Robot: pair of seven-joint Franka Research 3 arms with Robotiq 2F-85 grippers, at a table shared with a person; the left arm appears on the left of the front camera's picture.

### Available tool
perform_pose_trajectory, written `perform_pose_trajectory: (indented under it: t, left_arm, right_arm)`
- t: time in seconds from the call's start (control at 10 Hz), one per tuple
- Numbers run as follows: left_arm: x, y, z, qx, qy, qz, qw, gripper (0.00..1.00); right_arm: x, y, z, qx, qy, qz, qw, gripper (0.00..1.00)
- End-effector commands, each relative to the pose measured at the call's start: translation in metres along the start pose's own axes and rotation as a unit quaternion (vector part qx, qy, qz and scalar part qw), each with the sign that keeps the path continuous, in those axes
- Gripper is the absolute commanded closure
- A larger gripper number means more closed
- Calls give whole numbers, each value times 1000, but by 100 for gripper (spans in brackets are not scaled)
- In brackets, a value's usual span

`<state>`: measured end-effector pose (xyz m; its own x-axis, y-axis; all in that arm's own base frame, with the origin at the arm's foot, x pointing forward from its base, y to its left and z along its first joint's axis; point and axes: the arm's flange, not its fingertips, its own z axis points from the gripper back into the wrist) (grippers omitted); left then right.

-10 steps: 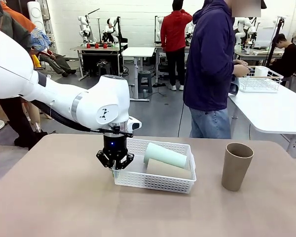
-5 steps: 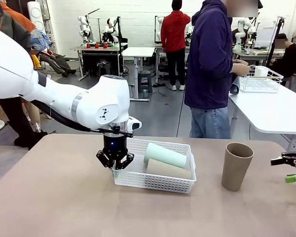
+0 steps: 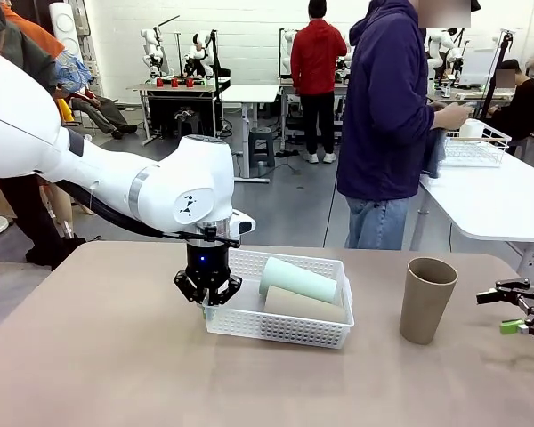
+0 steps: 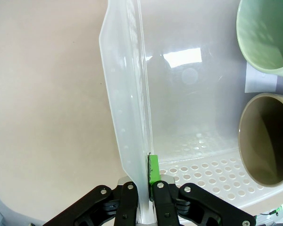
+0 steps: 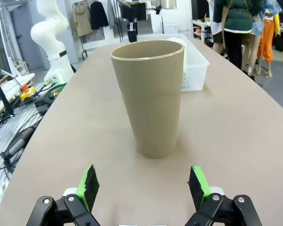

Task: Clean and organize the cups into the basket.
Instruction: Pick up the Reusable plastic cup from the right side of the table and stack it inside the Organizing basket in the center of the table.

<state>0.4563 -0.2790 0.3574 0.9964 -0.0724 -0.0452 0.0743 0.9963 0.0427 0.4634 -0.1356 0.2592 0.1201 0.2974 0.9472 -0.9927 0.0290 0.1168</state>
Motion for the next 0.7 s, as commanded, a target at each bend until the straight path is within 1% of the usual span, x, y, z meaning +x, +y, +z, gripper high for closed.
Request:
perform_pose_trajectory:
  t: [0.0,0.2,0.3,0.5,0.6]
  left_arm:
    - [-1,-2,0,0,0,-1,1000,100]
    - [-1,-2,0,0,0,-1,1000,100]
    - [-1,-2,0,0,0,-1,1000,100]
    - [-1,-2,0,0,0,-1,1000,100]
    - [-1,-2,0,0,0,-1,1000,100]
  right_arm:
    - [1,2,2,16,-8,2,1000,0]
    - [1,1,-1,4,-4,0,1000,0]
    - [-2,-6,-15,-15,-3,7,1000,0]
    - [3,-12,-35,-36,-30,27,999,0]
    - [2,-13,-44,-29,-30,31,999,0]
